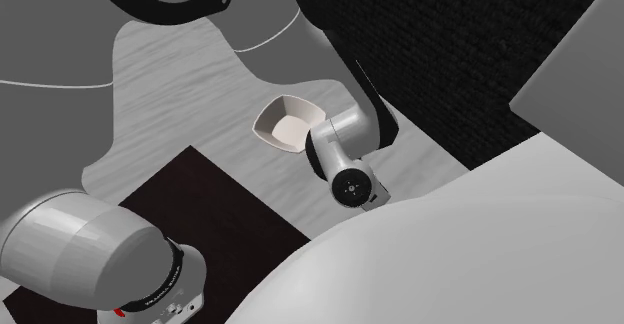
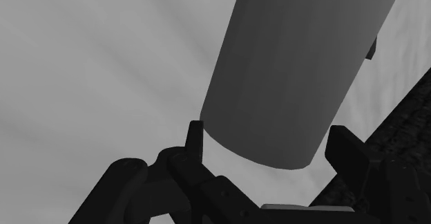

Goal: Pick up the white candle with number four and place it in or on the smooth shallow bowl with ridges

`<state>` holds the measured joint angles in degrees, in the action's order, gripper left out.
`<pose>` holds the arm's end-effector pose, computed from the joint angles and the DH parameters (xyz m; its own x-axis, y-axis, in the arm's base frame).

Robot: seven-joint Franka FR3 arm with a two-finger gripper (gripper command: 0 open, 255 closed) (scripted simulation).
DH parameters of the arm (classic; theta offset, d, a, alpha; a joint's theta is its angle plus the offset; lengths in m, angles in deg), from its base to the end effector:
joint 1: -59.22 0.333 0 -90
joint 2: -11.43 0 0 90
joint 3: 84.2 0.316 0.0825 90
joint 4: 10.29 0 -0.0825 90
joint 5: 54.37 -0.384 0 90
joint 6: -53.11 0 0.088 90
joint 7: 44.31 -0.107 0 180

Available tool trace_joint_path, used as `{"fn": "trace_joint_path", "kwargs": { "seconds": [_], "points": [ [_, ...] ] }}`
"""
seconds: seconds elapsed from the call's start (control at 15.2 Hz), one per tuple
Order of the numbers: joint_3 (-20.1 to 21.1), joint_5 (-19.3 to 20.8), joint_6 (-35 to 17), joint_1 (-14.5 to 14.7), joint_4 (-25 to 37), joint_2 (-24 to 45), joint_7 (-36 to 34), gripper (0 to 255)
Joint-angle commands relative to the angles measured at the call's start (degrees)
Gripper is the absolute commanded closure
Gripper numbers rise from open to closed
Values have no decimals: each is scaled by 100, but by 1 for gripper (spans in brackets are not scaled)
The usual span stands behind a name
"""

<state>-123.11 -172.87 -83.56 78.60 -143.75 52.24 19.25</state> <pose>0.4122 -0.1953 0.0795 0.5197 -0.8417 0.1466 -0.6715 -0.5085 -0.5391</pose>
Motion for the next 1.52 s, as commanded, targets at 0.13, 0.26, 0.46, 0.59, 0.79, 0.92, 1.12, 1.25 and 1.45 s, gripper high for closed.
{"fn": "trace_joint_path", "kwargs": {
  "seconds": [0.13, 0.26, 0.46, 0.59, 0.79, 0.92, 1.12, 1.25, 1.45],
  "points": [
    [-68, 141, -72, 62, -82, -183, -80, 255],
    [-141, 289, -151, 121, -159, -367, -168, 255],
    [-253, 523, -277, 214, -268, -648, -311, 255],
    [-329, 689, -367, 277, -338, -838, -414, 255],
    [-443, 951, -511, 375, -436, -1129, -583, 255],
    [-519, 1137, -612, 442, -499, -1328, -706, 255],
    [-635, 1435, -773, 546, -589, -1632, -907, 255],
    [-712, 1647, -886, 618, -646, -1839, -1055, 255],
    [-688, 2286, -901, 740, -542, -1593, -504, 0]
  ]
}}
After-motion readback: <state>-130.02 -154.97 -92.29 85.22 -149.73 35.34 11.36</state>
